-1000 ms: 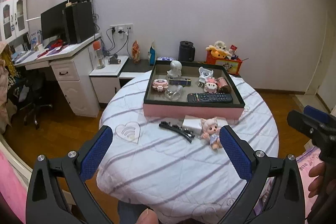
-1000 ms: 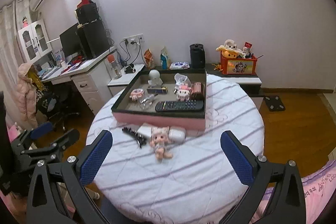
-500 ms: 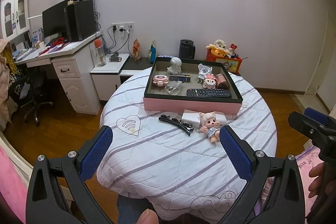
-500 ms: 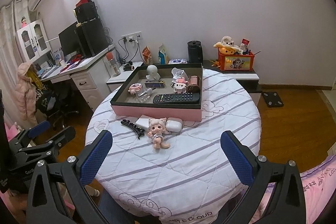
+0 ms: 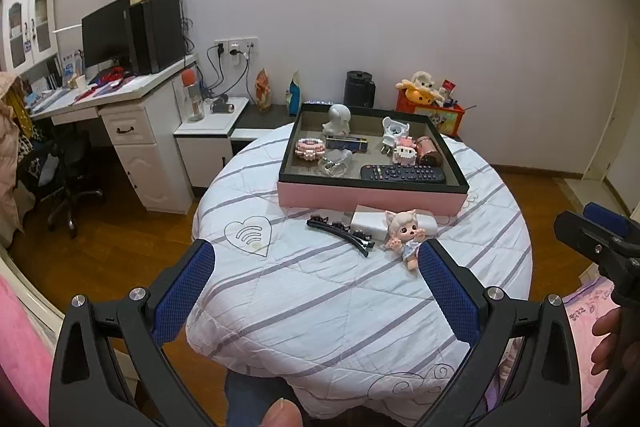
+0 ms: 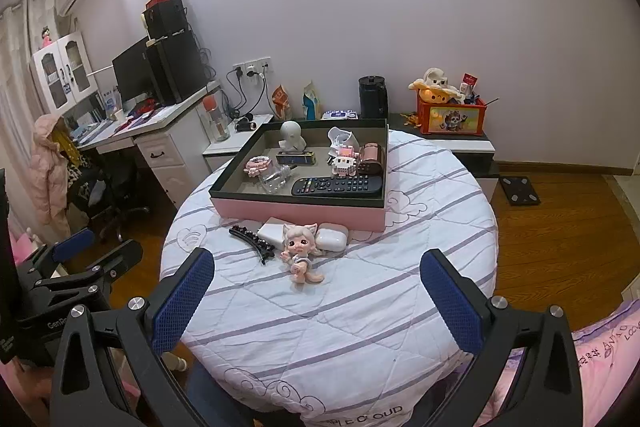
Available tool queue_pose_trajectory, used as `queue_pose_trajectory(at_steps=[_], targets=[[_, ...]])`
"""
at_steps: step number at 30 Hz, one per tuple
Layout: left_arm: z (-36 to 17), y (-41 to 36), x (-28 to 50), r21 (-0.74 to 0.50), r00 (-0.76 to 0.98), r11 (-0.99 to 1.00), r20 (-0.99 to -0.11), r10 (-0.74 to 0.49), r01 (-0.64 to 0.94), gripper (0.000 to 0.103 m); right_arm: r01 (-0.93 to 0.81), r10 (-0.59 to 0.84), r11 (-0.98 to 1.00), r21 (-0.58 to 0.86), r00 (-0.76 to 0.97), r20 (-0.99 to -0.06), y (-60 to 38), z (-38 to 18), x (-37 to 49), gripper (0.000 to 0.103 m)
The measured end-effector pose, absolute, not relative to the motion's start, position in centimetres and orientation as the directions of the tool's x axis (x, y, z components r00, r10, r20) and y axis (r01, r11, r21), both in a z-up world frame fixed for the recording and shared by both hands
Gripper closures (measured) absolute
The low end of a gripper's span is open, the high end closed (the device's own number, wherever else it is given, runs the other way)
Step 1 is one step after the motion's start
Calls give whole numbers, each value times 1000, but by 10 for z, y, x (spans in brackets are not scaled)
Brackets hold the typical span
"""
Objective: Organize rigid objects
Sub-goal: 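Withdraw both tools from the box toward the remaining items, then grasp the pig-faced doll figurine with the right tool and lift it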
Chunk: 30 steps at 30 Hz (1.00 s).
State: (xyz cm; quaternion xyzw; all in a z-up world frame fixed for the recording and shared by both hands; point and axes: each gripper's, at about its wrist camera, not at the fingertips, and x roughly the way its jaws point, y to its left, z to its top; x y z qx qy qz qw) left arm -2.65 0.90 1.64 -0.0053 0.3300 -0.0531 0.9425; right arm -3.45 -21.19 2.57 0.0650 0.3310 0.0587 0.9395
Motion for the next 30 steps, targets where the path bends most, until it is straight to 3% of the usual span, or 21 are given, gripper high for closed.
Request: queue_pose_trajectory(at_steps=[13,30], targets=[[-12,9,-4,-42,737,995,-670,-91,85,0,-55,138,988,145,733,-666,-216,2,-13,0],[-76,8,53,-49,630,996,-772,-88,79,0,-98,160,987,127,559,-814,-190,-89,54,0]])
